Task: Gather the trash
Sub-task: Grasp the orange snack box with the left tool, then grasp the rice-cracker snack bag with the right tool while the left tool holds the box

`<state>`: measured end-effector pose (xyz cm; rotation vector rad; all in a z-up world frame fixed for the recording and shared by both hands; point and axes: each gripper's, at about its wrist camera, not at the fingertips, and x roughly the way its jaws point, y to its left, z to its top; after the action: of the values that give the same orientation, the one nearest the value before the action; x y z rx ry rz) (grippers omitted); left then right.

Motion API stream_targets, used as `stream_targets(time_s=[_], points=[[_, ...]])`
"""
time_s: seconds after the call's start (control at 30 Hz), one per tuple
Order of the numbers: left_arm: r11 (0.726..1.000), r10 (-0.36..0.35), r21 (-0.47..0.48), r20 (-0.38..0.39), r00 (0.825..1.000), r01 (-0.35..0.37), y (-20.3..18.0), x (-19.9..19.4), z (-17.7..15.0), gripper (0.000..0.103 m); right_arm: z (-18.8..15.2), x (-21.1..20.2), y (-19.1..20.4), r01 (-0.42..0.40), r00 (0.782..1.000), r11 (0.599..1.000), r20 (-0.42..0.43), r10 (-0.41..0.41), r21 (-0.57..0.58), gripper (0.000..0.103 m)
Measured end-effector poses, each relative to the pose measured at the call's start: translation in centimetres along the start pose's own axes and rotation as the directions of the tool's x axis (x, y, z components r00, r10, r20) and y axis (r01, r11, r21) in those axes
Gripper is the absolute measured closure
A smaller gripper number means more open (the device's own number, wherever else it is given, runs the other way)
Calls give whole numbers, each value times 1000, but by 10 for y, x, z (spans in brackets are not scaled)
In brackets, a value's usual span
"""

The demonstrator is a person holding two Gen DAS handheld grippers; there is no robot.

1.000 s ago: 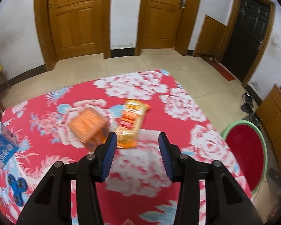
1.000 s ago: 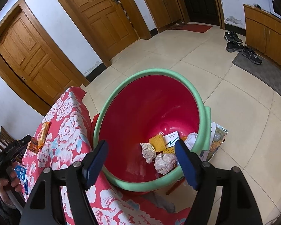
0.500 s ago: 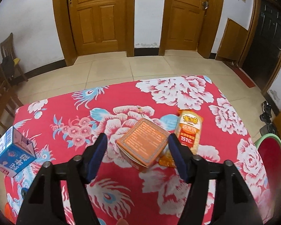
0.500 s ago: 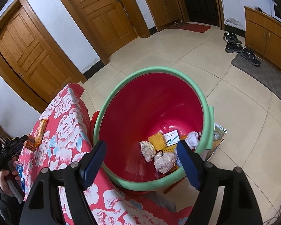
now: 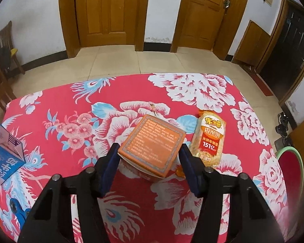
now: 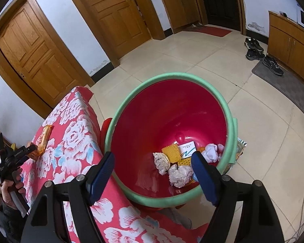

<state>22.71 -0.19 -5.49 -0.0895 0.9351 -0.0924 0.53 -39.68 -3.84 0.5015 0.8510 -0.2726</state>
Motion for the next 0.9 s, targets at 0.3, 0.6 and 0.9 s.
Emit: stream_targets(time_s=[0.3,0.6,0.9], points=[[997,35,-68,13,999,-34,22,-17,-8,44,9,-2,37,-37,999,996,6,38,-86,23],[981,114,-162,64,991,-103,54,-34,-14,44,18,4,107,-89,995,970,13,94,-227,23],[973,123,-204,65,990,-108,67,-32,-20,44,12,35,193,-171,985,923,-50,164,-345,23]])
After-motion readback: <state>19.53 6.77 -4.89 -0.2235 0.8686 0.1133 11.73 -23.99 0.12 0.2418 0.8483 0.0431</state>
